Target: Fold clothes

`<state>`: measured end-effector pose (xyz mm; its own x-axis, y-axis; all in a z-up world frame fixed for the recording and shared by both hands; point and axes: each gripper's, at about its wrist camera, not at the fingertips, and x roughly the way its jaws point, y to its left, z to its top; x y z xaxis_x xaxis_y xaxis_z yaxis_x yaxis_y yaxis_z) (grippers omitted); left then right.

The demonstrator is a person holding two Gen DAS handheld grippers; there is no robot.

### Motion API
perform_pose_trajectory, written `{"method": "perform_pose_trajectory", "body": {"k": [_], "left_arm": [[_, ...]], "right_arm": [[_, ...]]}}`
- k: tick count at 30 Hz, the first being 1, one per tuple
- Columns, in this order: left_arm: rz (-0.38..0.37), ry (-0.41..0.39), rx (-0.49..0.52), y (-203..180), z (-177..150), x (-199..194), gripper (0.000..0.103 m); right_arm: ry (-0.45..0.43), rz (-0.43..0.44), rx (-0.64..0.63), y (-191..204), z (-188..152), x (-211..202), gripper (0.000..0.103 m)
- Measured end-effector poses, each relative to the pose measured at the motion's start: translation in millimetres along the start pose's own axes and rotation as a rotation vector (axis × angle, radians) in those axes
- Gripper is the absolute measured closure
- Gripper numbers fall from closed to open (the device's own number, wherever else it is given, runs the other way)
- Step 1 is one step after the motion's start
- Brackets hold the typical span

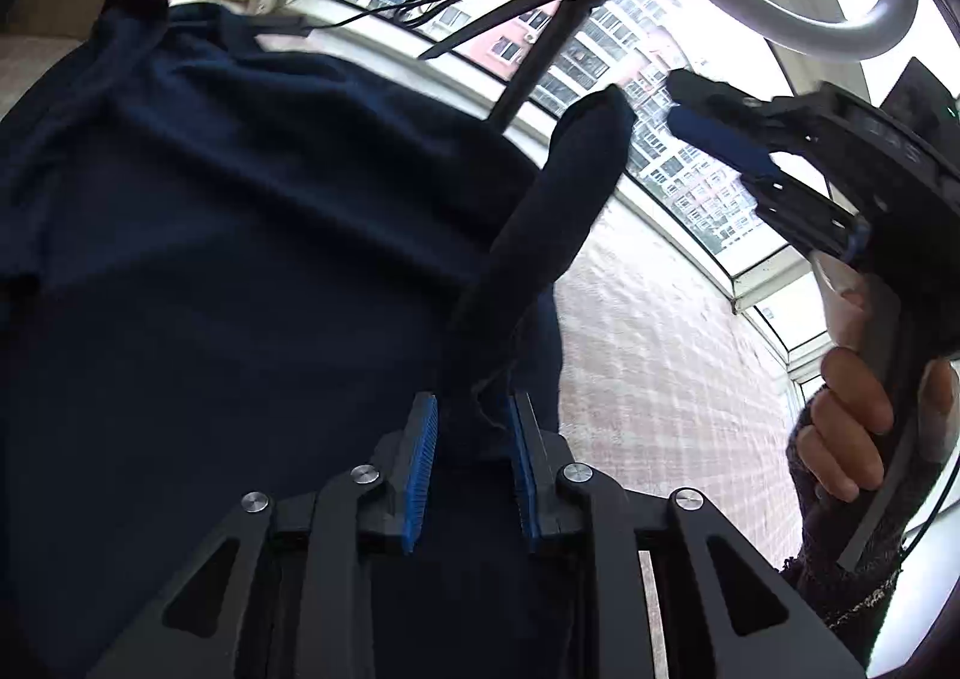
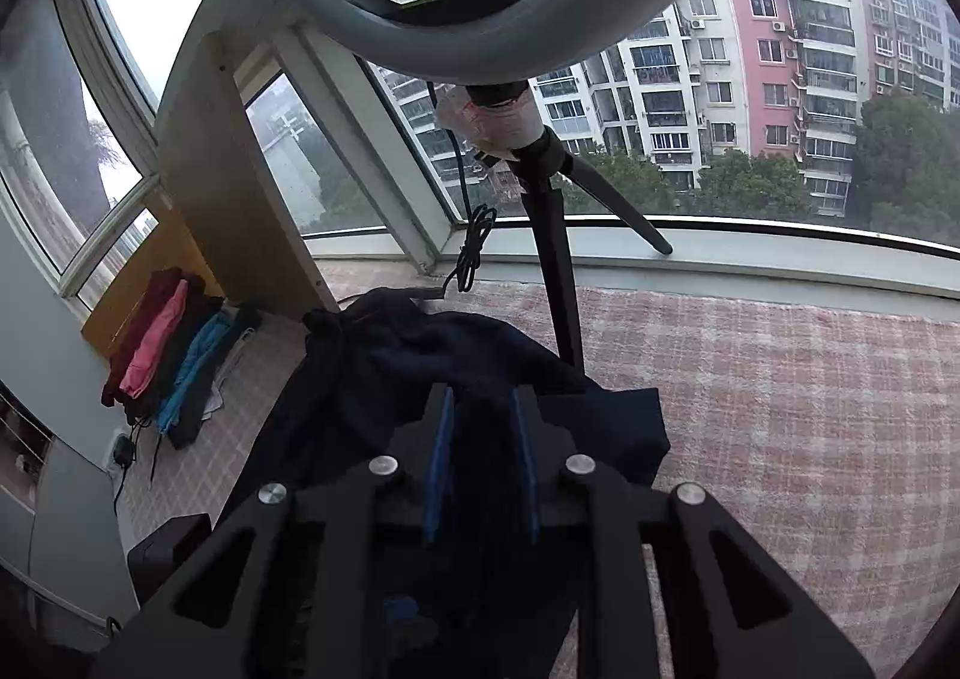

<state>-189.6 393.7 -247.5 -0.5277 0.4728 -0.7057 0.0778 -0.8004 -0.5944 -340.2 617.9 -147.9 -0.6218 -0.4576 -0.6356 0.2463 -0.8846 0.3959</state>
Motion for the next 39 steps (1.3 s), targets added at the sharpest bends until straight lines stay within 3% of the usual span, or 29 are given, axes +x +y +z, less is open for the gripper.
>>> {"method": "perform_pose_trajectory", "body": {"k": [4,7,11,13,17,19,21,22,23,25,27,30,31,35,36,37,38,39], "left_arm": [[0.003,-0.071,0.048,4.6,17.2,-27.0,0.073],[0.024,-0.075,0.14,-7.9,40.7,-27.6,0.073],[-0.027,-0.042,0.216,-20.1,54.8,-20.9,0.073],[-0.097,-0.009,0.267,-30.1,54.4,-14.9,0.072],[-0.105,0.086,0.329,-47.7,56.6,15.8,0.07],[-0.026,0.097,0.35,-45.8,54.3,28.5,0.07],[0.171,0.054,0.378,-37.6,55.2,33.7,0.072],[0.273,0.023,0.361,-29.4,56.9,29.9,0.073],[0.293,-0.007,0.31,-19.7,57.3,19.8,0.073],[0.264,-0.068,0.185,0.3,56.1,-5.1,0.073],[0.213,-0.085,0.172,2.9,49.8,-18.5,0.073],[0.103,-0.013,0.248,-13.4,36.4,-14.9,0.071],[0.073,0.009,0.274,-20.1,32.5,-10.8,0.07],[0.11,0.054,0.37,-38.8,23.3,13.9,0.069],[0.122,0.065,0.394,-43.3,21.1,20.3,0.073],[0.137,0.081,0.4,-42.9,19.9,26.2,0.081],[0.149,0.089,0.38,-37.8,20.6,28.7,0.103],[0.15,0.083,0.34,-30.5,21.5,25.2,0.102]], "right_arm": [[0.024,-0.076,0.048,-22.2,-44.5,-27.0,0.06],[0.11,-0.102,0.101,-32.5,-85.5,-21.8,0.06],[0.222,-0.026,0.05,-11.5,-126.2,-0.2,0.061],[0.24,0.01,0.024,-1.1,-131.9,7.6,0.062],[0.292,0.062,0.049,2.2,-131.9,26.6,0.062],[0.304,-0.138,0.027,-5.9,-133.1,26.4,0.07],[0.314,-0.349,0.001,-14.2,-134.4,25.6,0.075],[0.298,-0.347,0.052,-24.4,-134.5,17.2,0.075],[0.285,-0.323,0.076,-29.7,-134.0,10.4,0.075],[0.256,-0.285,0.072,-30.0,-132.4,0.1,0.075],[0.261,-0.234,-0.01,-9.6,-133.1,6.0,0.074],[0.298,-0.199,-0.16,25.3,-139.9,24.1,0.072],[0.309,-0.227,-0.202,33.3,-142.0,32.0,0.072],[0.292,-0.305,-0.245,43.0,-143.8,40.1,0.073],[0.287,-0.311,-0.223,38.4,-142.5,37.6,0.081],[0.282,-0.317,-0.202,33.8,-141.2,35.1,0.097],[0.275,-0.316,-0.163,25.5,-139.9,30.2,0.097],[0.268,-0.313,-0.123,16.7,-138.6,25.0,0.097]]}}
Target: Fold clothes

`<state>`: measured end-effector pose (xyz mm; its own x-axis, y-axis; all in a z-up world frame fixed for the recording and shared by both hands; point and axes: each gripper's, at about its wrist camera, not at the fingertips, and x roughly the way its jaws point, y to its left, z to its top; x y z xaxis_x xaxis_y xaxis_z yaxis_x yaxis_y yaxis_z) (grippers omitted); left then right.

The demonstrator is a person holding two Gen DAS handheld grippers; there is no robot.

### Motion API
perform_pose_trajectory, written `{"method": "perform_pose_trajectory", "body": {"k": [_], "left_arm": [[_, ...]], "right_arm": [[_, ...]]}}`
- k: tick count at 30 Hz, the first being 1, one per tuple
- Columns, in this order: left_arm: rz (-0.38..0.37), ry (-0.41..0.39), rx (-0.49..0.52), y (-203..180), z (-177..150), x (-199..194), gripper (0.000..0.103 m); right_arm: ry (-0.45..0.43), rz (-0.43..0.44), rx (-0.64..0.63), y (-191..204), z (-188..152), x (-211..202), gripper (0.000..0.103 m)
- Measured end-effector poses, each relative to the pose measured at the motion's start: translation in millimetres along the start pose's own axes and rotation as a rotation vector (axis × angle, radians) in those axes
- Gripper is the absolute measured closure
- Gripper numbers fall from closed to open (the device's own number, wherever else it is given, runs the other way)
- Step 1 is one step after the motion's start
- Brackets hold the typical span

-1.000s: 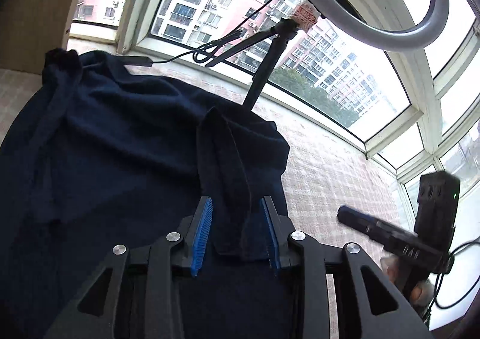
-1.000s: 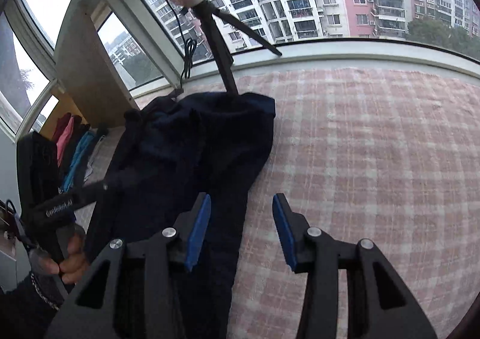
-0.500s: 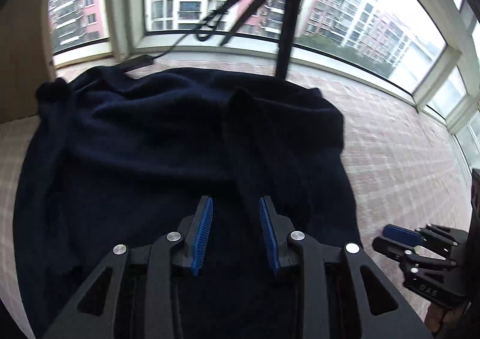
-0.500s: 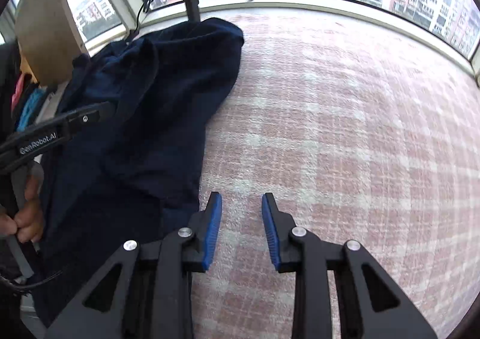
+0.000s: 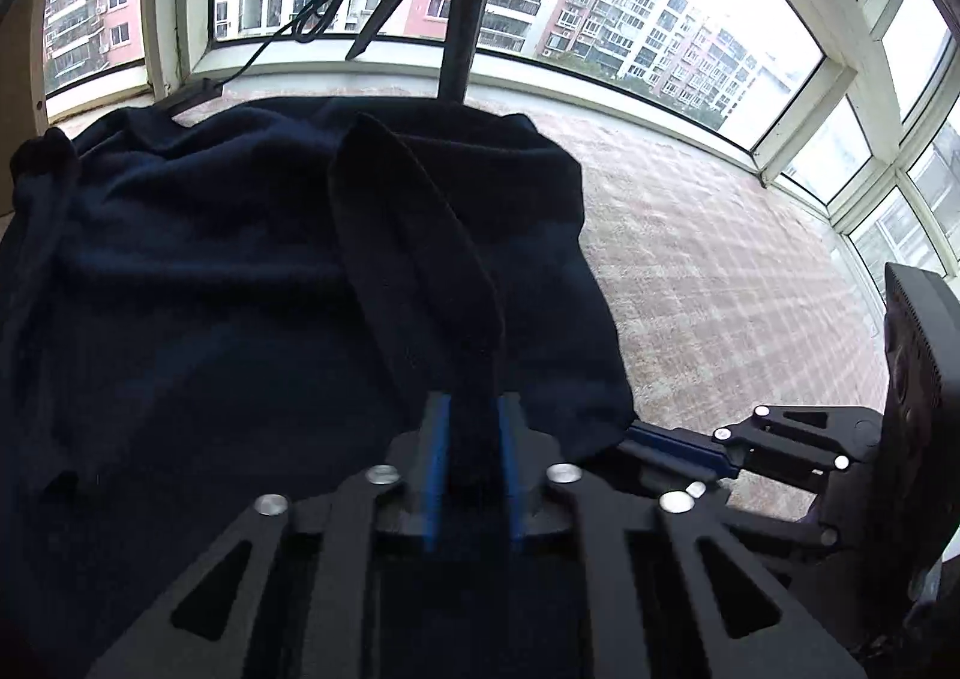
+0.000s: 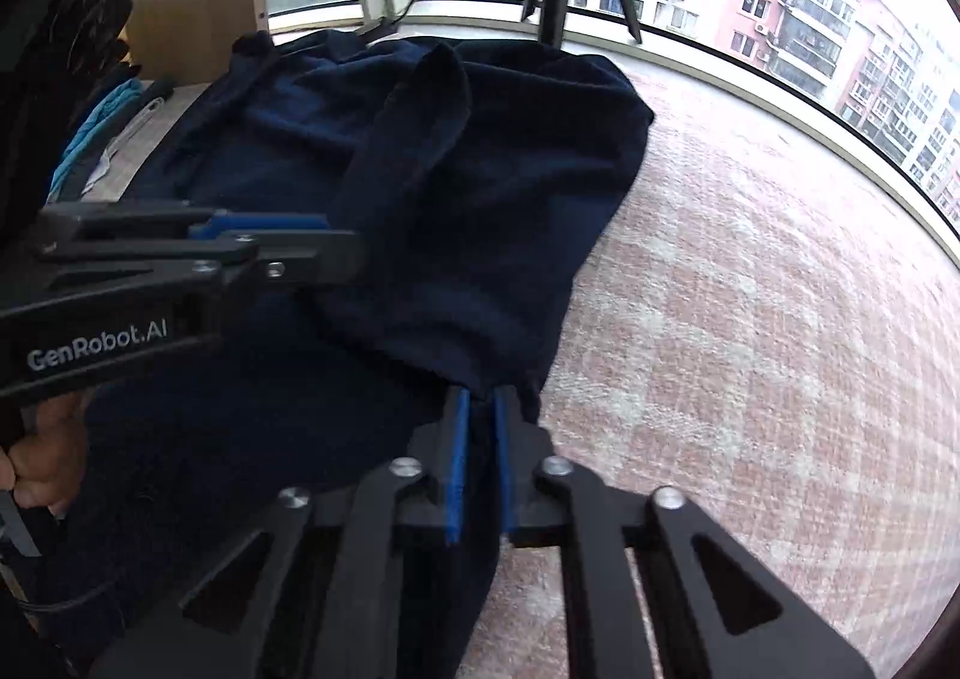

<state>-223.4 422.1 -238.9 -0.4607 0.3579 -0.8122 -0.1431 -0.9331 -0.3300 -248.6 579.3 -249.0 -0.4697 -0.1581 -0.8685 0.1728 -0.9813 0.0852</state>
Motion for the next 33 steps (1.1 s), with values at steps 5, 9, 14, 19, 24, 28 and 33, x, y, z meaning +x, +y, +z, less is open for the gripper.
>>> {"method": "perform_pose_trajectory", "body": {"k": [5,9,14,19,24,28,33], "left_arm": [[0.073,-0.03,-0.163,35.0,-18.7,-34.5,0.099],[0.096,-0.052,-0.095,28.3,-10.1,-48.1,0.081],[0.024,-0.04,-0.018,7.5,8.2,-43.4,0.079],[-0.153,0.015,0.042,-26.3,-6.3,-40.8,0.079],[-0.178,0.066,0.129,-45.3,-34.7,-58.0,0.079],[-0.184,0.057,0.142,-34.2,-57.5,-103.5,0.077],[-0.137,0.013,0.191,-25.9,-90.1,-170.1,0.077]], "right_arm": [[0.071,0.012,0.095,-36.0,-7.6,-11.4,0.097],[0.067,0.11,0.103,-42.7,-1.6,-24.9,0.078],[-0.072,0.259,0.147,-55.0,36.7,-43.8,0.061],[-0.021,0.321,0.156,-56.2,90.0,21.0,0.061],[0.028,0.213,0.267,-74.8,97.3,43.4,0.061],[-0.096,0.283,0.374,-113.3,70.9,-35.6,0.061],[-0.256,0.263,0.434,-155.3,1.3,-191.2,0.061]]}}
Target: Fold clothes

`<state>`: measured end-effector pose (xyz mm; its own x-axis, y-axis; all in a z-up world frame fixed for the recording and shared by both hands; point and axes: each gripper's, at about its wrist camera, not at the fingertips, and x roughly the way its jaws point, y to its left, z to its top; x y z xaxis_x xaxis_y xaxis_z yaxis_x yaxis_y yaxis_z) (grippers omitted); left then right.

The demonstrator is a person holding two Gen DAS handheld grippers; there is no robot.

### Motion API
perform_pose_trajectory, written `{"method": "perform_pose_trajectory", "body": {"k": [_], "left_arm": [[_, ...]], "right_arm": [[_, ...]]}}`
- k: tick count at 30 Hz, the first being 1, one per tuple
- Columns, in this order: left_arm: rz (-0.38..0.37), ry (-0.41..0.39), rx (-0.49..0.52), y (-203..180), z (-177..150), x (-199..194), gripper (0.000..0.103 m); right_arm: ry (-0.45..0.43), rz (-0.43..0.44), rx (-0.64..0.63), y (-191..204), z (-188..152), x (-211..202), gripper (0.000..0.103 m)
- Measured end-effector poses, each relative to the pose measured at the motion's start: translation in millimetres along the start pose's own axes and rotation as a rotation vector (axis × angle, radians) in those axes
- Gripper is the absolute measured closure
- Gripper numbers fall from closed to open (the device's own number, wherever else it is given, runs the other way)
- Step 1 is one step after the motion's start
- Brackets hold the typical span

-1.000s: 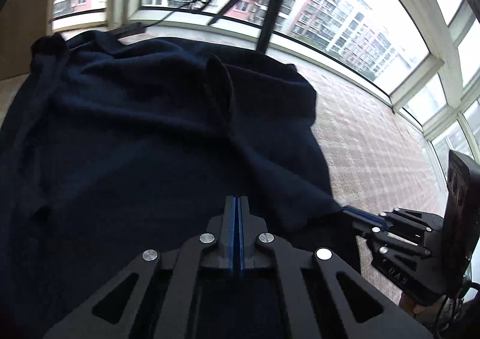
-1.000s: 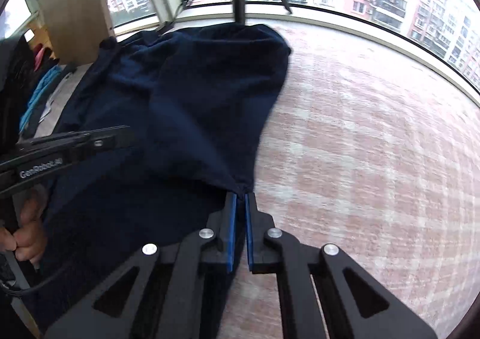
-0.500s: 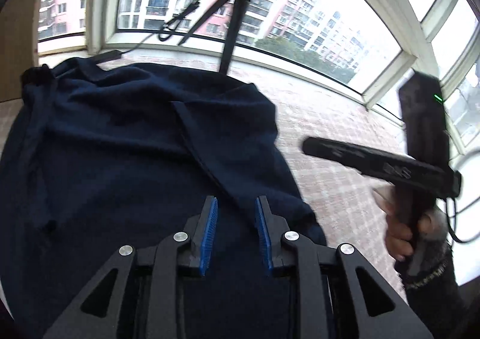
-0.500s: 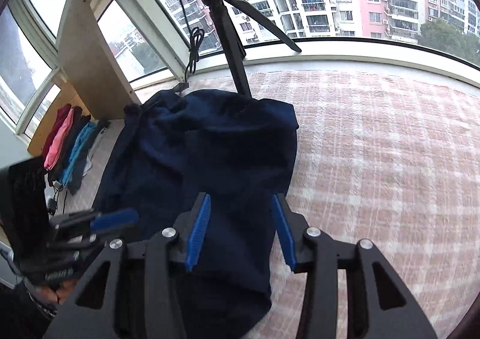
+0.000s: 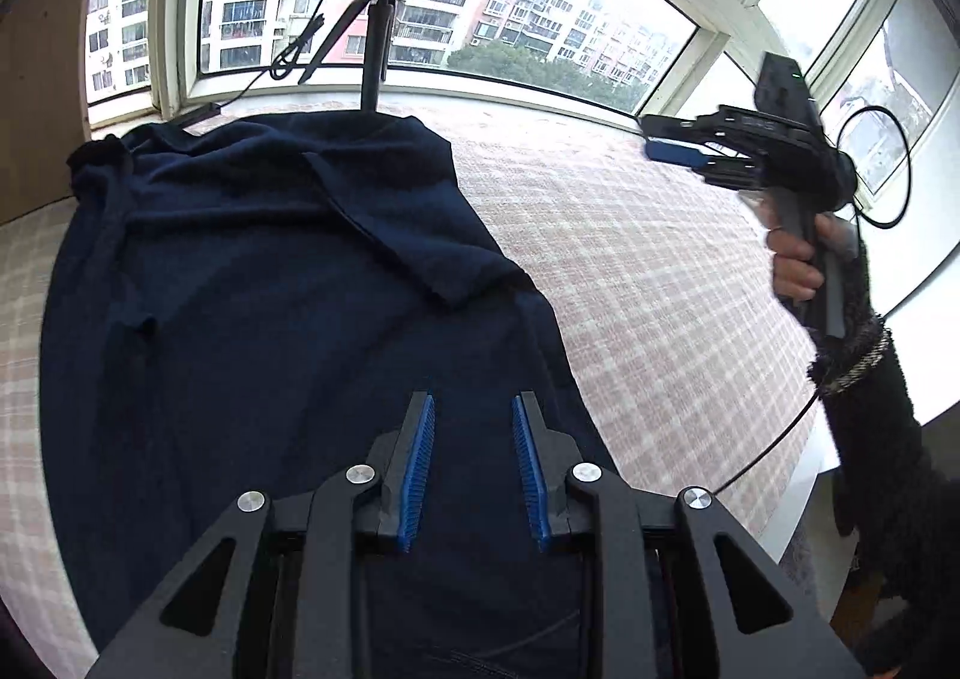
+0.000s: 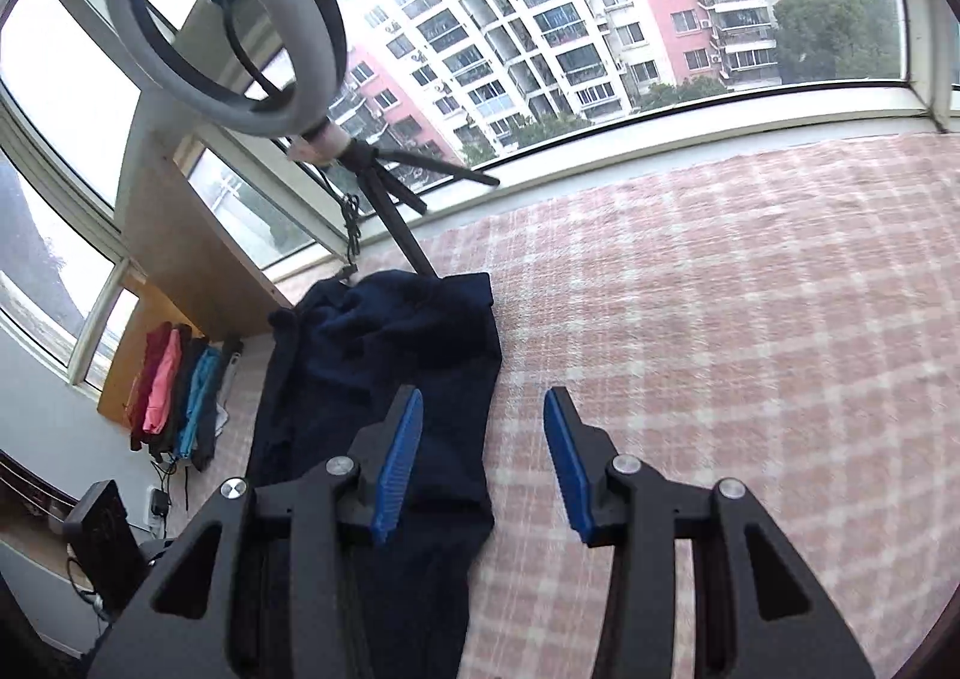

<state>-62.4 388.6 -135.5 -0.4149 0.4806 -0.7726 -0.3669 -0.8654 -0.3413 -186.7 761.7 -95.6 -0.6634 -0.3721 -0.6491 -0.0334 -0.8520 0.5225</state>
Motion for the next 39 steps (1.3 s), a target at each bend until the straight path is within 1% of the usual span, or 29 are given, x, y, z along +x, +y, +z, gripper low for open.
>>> {"method": "perform_pose_trajectory", "body": {"k": [3,6,7,8,9,10,11,12,14,16,18,20,22,25,26,27,28,29,31,33,37,39], "left_arm": [[-0.012,-0.01,0.031,-13.0,-24.2,-31.2,0.077],[-0.011,-0.023,0.094,-36.0,-56.0,-57.9,0.076],[-0.011,-0.026,0.122,-45.8,-69.3,-66.3,0.075],[-0.01,-0.031,0.143,-56.9,-82.5,-70.8,0.073],[-0.026,-0.027,0.153,-70.1,-97.6,-68.9,0.071],[-0.052,-0.02,0.159,-84.1,-113.5,-64.7,0.071],[-0.078,-0.012,0.165,-98.1,-129.5,-60.5,0.068],[-0.099,0.013,0.18,-114.7,-145.7,-50.0,0.067],[-0.122,0.075,0.231,-151.6,-177.0,-21.8,0.067],[-0.083,0.099,0.327,-187.3,-201.7,4.3,0.067],[-0.036,0.119,0.401,-212.9,-219.5,25.8,0.066],[-0.002,0.146,0.436,-227.0,-230.3,43.6,0.065],[0.051,0.171,0.453,-229.2,-240.0,57.4,0.063],[0.107,0.178,0.439,-221.5,-244.0,67.2,0.063],[0.103,0.18,0.42,-218.1,-242.6,68.1,0.063],[0.088,0.182,0.396,-214.4,-240.0,68.0,0.068],[0.073,0.185,0.371,-210.7,-237.4,67.8,0.076],[0.058,0.187,0.347,-207.1,-234.8,67.7,0.097],[-0.013,0.197,0.273,-194.7,-229.2,61.1,0.098],[-0.109,0.187,0.167,-176.7,-221.3,44.7,0.098],[-0.255,0.125,0.013,-148.7,-207.8,1.9,0.098],[-0.287,0.108,-0.004,-143.1,-203.7,-11.8,0.098]], "right_arm": [[-0.082,-0.027,0.006,2.7,-24.7,-102.5,0.061],[-0.147,-0.111,-0.032,17.0,-58.7,-193.0,0.06],[-0.148,-0.154,-0.046,21.3,-73.2,-209.1,0.055],[-0.146,-0.2,-0.059,25.6,-88.1,-223.2,0.051],[-0.144,-0.245,-0.073,29.9,-102.9,-237.3,0.044],[-0.118,-0.277,-0.08,32.6,-119.6,-233.1,0.044],[-0.088,-0.307,-0.086,35.1,-136.6,-226.4,0.044],[-0.058,-0.337,-0.093,37.5,-153.6,-219.6,0.044],[-0.008,-0.348,-0.08,35.2,-180.5,-205.4,0.044],[0.033,-0.36,-0.077,32.5,-202.9,-193.6,0.044],[0.066,-0.371,-0.078,31.5,-221.1,-183.1,0.044],[0.086,-0.364,-0.07,30.7,-228.2,-173.2,0.044],[0.094,-0.351,-0.059,30.0,-231.0,-167.2,0.044],[0.103,-0.337,-0.062,31.9,-227.6,-156.9,0.044],[0.106,-0.331,-0.07,33.8,-226.4,-152.4,0.044],[0.112,-0.323,-0.078,35.9,-223.9,-146.8,0.044],[0.119,-0.315,-0.085,37.6,-218.9,-139.5,0.044],[0.126,-0.306,-0.093,39.3,-213.4,-131.9,0.044],[0.125,-0.294,-0.115,40.0,-198.2,-107.6,0.044],[0.118,-0.275,-0.117,38.4,-177.2,-70.4,0.044],[0.165,-0.225,-0.092,34.2,-125.9,39.5,0.044],[0.2,-0.215,-0.055,30.2,-105.0,95.7,0.044]]}}
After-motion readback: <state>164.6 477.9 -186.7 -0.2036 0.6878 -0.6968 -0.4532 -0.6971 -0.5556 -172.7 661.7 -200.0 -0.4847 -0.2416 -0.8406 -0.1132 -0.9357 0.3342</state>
